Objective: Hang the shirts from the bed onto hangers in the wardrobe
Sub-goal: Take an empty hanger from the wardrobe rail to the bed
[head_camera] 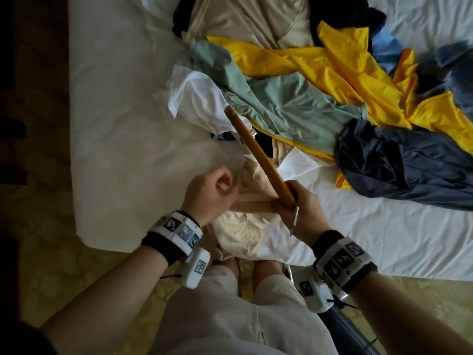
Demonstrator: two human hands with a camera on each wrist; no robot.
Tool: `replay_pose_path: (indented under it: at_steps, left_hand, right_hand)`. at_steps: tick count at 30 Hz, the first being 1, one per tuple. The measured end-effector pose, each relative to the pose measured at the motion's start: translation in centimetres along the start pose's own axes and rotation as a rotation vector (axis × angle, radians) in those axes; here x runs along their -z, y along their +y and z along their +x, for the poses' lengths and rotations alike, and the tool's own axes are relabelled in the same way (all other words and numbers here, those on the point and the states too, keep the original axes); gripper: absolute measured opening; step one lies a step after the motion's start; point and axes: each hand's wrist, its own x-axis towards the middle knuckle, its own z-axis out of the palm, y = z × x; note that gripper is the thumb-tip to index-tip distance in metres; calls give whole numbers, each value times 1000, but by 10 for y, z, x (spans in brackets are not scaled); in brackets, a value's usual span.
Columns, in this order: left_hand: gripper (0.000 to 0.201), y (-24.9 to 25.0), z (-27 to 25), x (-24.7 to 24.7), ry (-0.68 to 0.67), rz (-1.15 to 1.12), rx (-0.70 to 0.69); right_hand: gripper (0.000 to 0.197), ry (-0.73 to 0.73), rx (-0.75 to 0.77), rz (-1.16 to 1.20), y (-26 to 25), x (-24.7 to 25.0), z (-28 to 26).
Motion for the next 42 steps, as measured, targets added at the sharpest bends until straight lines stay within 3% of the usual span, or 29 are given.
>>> replay_pose_path:
  at_steps: [2,3,4,6,8,12,14,19,22,25,26,28,30,33,36,39,42]
  left_hand:
    - [54,9,-2,-1,-119,137,-247]
    - [66,16,-3,-6,-210,167,-306]
    - [62,27,-3,-10,-255,167,-314]
    - [21,41,1,-18,-260,116,-268]
    - [19,50,2,-17,-210,41,-129]
    - [34,64,-1,1,-94,-510,180]
    - [22,69,-5,9,-73,-751,291]
    - [22,72,-11,18,-36,-899,348]
    - [25,64,-8,23,37,-747,311]
    - [6,40,0,22,154,-351,246]
    - [10,34,0,22,158,-221,195]
    - [33,32,-2,19,128,-54,-90]
    - [45,42,-4,12,-2,-56,-357]
    - [45,50,0,1,-208,-62,-365]
    - [42,49,5,-1,-220,51,-424]
    - [41,51,4,2,-267,197,-517]
    - [22,44,2,8,-175,303,-569]
  right_hand:
    - [28,9,30,116,-13,3,-3]
    - [31,14,40,171,-21,4,-4]
    - [32,19,54,220,-30,5,-4]
    - [31,42,87,286,-45,8,-3]
    - [28,83,121,297,-53,14,-1]
    - [38,80,130,208,-43,29,7]
    - [42,35,87,185,-36,32,10]
    - [29,-12,42,236,-33,22,2]
    - [22,-9,63,262,-35,20,-1]
    - [26,21,62,286,-36,24,0]
    - [26,17,66,290,-37,26,1]
    - [25,1,101,284,-39,30,1]
    - [22,-9,143,253,-43,31,2]
    - [30,-36,147,211,-47,29,-1]
    - [42,-63,124,169,-43,25,-5]
    - [33,-88,100,135,-39,27,-11]
    - [31,-146,113,15,-35,30,-16]
